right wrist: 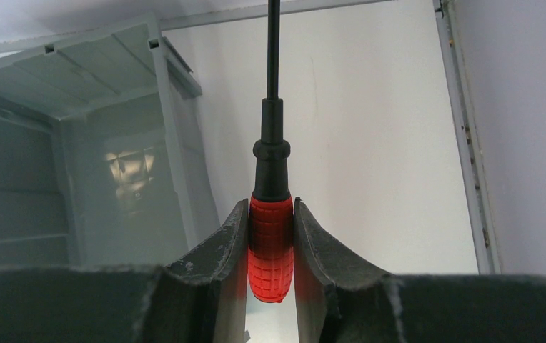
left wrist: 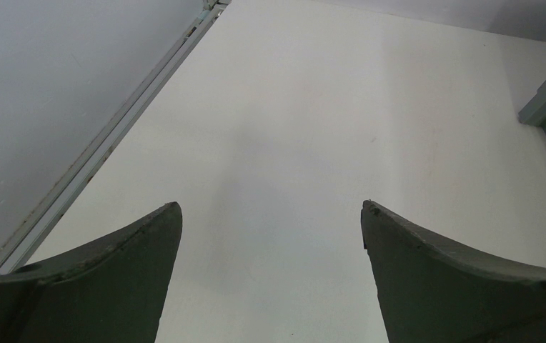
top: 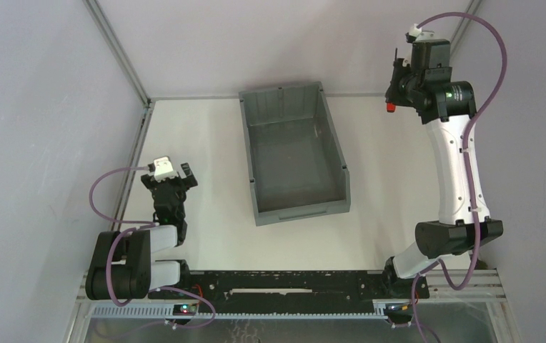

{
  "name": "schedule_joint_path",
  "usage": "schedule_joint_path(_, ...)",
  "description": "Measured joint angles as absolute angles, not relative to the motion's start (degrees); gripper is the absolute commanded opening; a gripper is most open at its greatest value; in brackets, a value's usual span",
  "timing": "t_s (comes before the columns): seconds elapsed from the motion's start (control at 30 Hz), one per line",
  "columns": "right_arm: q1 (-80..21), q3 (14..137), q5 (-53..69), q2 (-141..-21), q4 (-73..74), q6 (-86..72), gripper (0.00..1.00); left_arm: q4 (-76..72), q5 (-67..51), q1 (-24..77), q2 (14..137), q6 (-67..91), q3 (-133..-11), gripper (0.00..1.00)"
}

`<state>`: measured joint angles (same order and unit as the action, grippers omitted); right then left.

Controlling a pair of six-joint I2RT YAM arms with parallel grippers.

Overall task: Put the screwdriver in the bin
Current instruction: Pick up the screwdriver from the center of the board, then place the screwdriver in the bin.

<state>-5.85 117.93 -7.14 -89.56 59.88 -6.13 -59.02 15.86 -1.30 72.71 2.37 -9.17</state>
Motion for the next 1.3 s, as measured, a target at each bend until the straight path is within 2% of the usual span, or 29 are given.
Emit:
schedule_joint_path(0.23,-11.84,118.83,-8.78,-91.98,61.67,-6.81,0.18,-59.02,15.86,-1.30,72.71,2.37,-9.17,1.00)
schedule_joint_path(0.57,-24.64,127.28,-12.25,-99.55,62.35,-9.08,0.18,-59.02,15.86,-1.30,72.71,2.37,-9.17,1.00)
schedule_joint_path(0.83,-31.16,131.96,-13.50,-105.38,62.26,-10.24,0.18,-59.02,15.88,-1.30,72.71,2.37,-9.17,1.00)
schedule_joint_path(1.13,-33.91,131.70,-13.50,-108.97,60.73,-11.73,0.17,-59.02,15.86,-1.30,72.71,2.37,-9.17,1.00)
schedule_joint_path(1.3,-34.00,122.43,-14.24,-107.18,55.24,-12.29,0.16,-59.02,15.86,-1.30,72.71,2.37,-9.17,1.00)
